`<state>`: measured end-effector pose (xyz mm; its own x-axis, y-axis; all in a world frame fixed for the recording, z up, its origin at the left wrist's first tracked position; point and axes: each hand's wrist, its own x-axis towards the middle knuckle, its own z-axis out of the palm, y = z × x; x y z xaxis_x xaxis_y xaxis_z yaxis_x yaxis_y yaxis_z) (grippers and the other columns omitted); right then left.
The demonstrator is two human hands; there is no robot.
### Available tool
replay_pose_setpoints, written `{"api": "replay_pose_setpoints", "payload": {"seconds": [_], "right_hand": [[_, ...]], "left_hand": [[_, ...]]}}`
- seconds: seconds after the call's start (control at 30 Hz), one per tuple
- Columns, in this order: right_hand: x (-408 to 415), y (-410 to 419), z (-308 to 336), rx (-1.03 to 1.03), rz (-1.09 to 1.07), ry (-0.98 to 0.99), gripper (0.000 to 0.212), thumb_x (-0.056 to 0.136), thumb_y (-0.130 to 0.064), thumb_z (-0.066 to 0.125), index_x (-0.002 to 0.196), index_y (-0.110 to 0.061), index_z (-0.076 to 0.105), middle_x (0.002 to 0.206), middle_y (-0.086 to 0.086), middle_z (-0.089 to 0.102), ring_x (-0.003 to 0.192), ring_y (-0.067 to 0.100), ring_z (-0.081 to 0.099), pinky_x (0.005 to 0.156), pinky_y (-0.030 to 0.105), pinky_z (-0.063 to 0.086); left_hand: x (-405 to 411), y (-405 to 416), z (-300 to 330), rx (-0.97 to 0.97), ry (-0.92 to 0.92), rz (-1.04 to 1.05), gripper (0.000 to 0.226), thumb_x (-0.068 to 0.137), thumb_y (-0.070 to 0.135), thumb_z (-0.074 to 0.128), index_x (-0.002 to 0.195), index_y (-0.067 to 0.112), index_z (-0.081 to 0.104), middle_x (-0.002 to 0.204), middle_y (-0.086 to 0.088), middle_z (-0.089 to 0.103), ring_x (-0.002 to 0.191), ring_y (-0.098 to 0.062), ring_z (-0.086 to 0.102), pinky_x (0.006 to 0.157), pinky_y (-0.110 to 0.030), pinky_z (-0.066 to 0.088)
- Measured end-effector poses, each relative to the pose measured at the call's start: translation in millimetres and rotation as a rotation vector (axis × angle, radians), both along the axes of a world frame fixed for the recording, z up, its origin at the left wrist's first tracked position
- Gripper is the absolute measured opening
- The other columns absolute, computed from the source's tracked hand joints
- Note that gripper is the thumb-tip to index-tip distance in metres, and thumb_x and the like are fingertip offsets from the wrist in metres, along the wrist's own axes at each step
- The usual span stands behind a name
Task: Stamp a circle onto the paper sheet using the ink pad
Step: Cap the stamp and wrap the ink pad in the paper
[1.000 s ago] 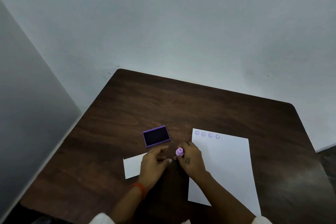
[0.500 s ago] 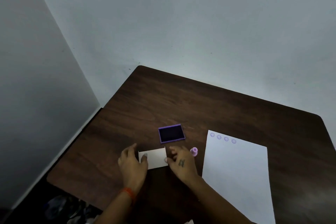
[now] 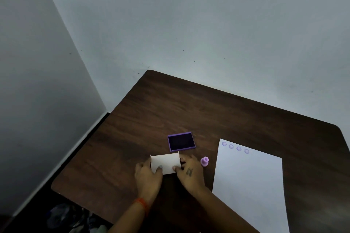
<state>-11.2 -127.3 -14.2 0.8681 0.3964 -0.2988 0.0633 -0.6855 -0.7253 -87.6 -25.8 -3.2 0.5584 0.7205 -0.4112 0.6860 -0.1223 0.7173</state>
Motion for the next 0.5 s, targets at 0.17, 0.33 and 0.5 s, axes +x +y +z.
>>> {"api": "replay_pose_setpoints", "payload": {"seconds": [0.17,0.33,0.5], "right_hand": [[18,0,17,0.045,-0.155,-0.098,0.038,0.082,-0.020,0.067,0.120,-0.017,0.059,0.123,0.004,0.065,0.111,0.019,0.061,0.102,0.033,0.046],[44,0,28,0.034,-0.186,-0.156,0.034,0.084,-0.021,0.065,0.117,-0.016,0.061,0.120,0.004,0.066,0.107,0.020,0.062,0.093,0.031,0.053],[59,2,26,0.020,-0.196,-0.155,0.033,0.084,-0.018,0.064,0.116,-0.012,0.062,0.118,0.007,0.067,0.106,0.022,0.062,0.093,0.030,0.051]], "left_hand": [[28,-4,15,-0.003,-0.059,0.008,0.052,0.085,0.014,0.062,0.133,0.009,0.044,0.137,-0.015,0.041,0.120,-0.030,0.049,0.106,-0.039,0.039],[57,-4,19,-0.021,-0.080,-0.032,0.049,0.086,0.013,0.061,0.132,0.007,0.046,0.136,-0.016,0.043,0.121,-0.031,0.048,0.107,-0.036,0.036],[74,-7,15,-0.026,-0.063,-0.066,0.046,0.085,0.012,0.060,0.129,0.004,0.049,0.133,-0.017,0.046,0.120,-0.031,0.049,0.107,-0.033,0.034]]}}
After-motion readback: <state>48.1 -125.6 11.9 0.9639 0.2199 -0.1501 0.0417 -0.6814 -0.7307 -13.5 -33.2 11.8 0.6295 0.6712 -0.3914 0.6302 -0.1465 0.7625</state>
